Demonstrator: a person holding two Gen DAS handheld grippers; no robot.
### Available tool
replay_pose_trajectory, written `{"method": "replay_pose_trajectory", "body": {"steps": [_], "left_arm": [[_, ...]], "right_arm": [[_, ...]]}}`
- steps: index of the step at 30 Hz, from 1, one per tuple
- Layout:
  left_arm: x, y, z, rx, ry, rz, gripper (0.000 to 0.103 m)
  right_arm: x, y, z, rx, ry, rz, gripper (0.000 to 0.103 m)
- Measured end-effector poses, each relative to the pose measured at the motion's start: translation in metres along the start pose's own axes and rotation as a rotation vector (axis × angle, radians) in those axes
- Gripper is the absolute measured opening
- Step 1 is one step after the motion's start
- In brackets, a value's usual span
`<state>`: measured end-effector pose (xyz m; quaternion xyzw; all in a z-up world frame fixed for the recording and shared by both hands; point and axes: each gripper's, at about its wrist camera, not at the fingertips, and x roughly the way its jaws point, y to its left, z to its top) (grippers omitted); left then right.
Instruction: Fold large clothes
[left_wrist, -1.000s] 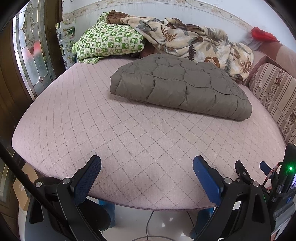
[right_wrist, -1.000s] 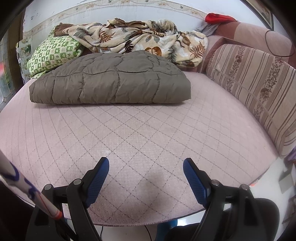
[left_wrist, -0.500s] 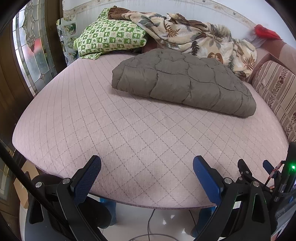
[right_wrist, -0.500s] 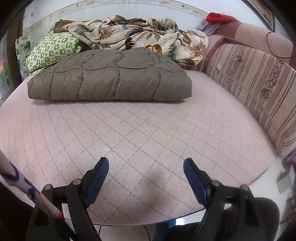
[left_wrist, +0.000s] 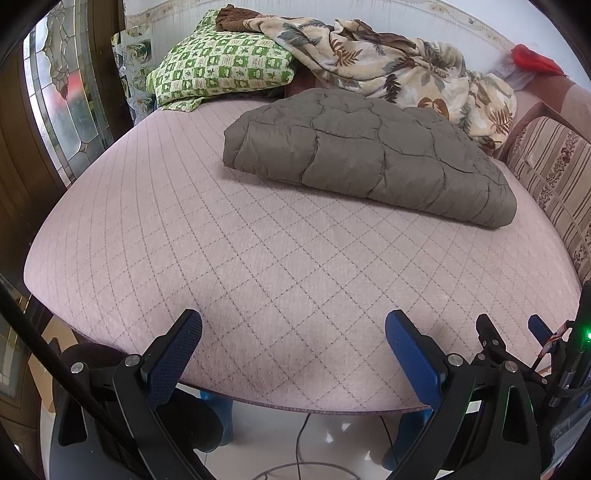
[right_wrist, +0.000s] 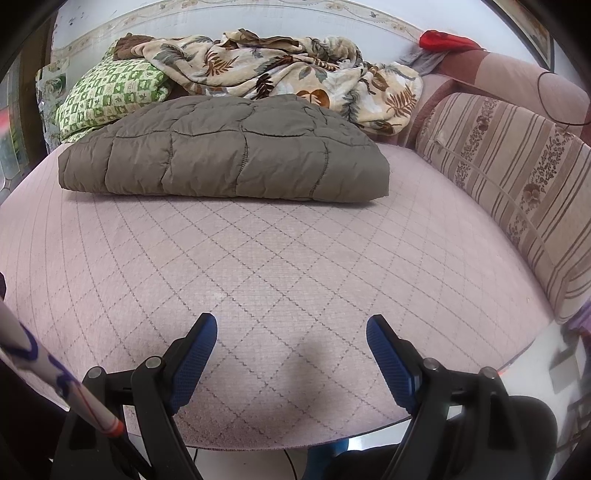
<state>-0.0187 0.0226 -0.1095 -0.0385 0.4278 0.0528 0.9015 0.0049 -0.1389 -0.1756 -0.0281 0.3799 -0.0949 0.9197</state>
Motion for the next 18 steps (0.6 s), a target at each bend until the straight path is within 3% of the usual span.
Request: {"method": "replay_pose_trajectory", "body": {"steps": [18], "left_arm": [[0.0073,-0.0016,-0.003,-0.005,0.022,0.001,0.099]], "right_arm": [[0.0012,0.008,-0.0024,-0.025,-0.004,-0.004,0.087]]}}
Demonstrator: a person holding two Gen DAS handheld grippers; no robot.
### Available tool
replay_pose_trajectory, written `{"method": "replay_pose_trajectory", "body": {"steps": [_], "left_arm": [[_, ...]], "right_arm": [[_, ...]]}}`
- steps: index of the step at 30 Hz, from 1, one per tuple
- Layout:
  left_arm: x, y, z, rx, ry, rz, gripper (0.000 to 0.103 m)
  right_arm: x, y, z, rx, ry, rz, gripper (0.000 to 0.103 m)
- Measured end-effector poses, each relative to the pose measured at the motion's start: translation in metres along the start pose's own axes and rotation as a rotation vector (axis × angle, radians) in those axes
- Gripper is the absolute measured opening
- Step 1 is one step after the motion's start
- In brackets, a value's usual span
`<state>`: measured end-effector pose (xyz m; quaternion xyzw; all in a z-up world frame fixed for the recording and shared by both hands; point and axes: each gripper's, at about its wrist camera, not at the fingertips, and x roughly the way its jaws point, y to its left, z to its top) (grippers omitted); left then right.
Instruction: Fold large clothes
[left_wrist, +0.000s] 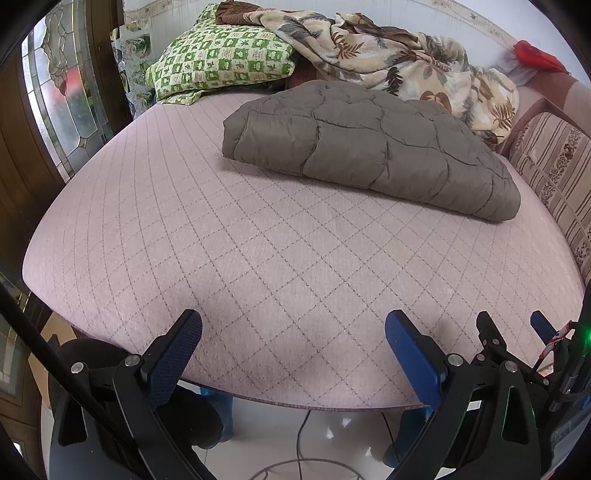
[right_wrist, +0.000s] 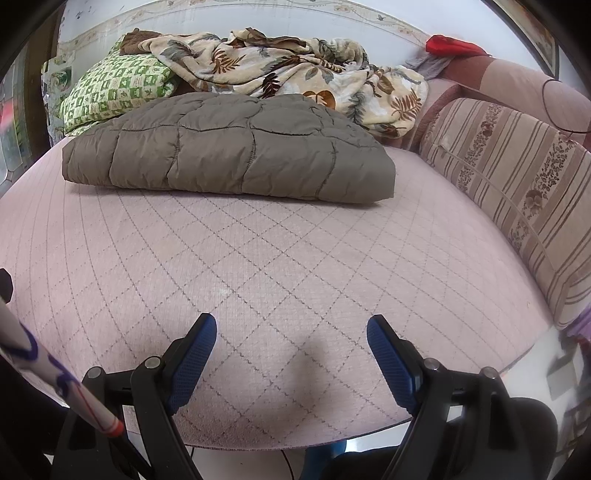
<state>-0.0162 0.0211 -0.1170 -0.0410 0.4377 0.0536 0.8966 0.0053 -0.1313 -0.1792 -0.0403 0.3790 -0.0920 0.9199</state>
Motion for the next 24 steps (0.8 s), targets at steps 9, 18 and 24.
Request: {"method": "replay_pose_trajectory", "body": {"steps": [9,18,24], "left_arm": [[0.004,0.0011,-0.0025,-0.001,0.008,0.001,0.099],[0.0062,0.0013,-0.0044,-0.005,0.015,-0.003,0.099],[0.007,0.0011,-0.0053,-0.005,0.017,-0.008,0.099]], "right_arm": [[-0.0033,0.0023,-0.0003,-0.007,-0.019,0.007,0.088],[-0.0081,0.0083,-0.0015,-0.022,-0.044,0.014,0.088],[-0.008,0.0101,-0.0014,-0.027,-0.046,0.013,0.089]]}}
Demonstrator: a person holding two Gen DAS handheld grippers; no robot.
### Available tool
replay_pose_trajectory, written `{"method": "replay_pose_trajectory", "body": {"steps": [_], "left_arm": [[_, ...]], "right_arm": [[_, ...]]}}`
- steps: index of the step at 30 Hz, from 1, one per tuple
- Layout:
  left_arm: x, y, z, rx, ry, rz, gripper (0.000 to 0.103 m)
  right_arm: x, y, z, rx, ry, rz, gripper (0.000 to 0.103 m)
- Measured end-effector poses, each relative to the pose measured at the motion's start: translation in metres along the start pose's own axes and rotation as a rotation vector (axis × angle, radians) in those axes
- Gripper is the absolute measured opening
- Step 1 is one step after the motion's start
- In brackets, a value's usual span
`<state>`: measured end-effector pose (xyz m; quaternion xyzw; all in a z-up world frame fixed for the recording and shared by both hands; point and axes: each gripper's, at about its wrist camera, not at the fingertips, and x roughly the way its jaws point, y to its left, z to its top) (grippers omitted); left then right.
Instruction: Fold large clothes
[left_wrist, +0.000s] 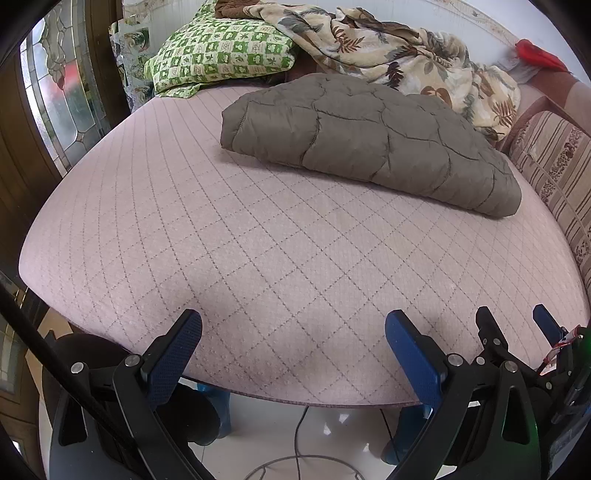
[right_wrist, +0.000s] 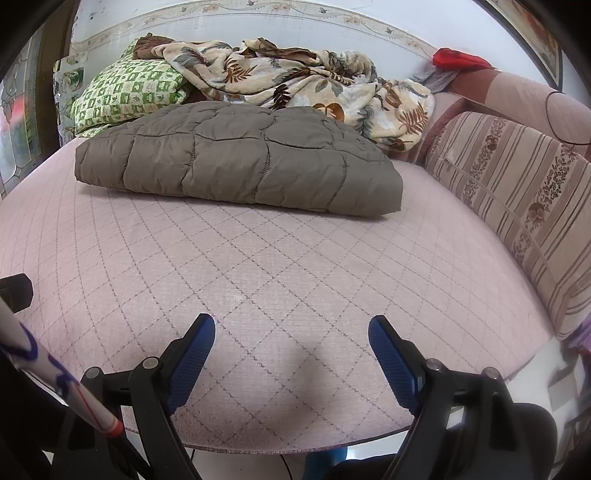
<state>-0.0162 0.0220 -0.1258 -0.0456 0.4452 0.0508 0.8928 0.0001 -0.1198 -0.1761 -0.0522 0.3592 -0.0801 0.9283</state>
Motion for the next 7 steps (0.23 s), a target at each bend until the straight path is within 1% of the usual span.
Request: {"method": "replay_pose_trajectory", "body": {"steps": [7], "left_arm": [[0.0012,-0.0032,-0.0022,0.015,0.001,0.021,0.099]], "right_arm": [[0.0004,0.0029,-0.0011,-0.01,-0.001,-0.002,0.089]]}}
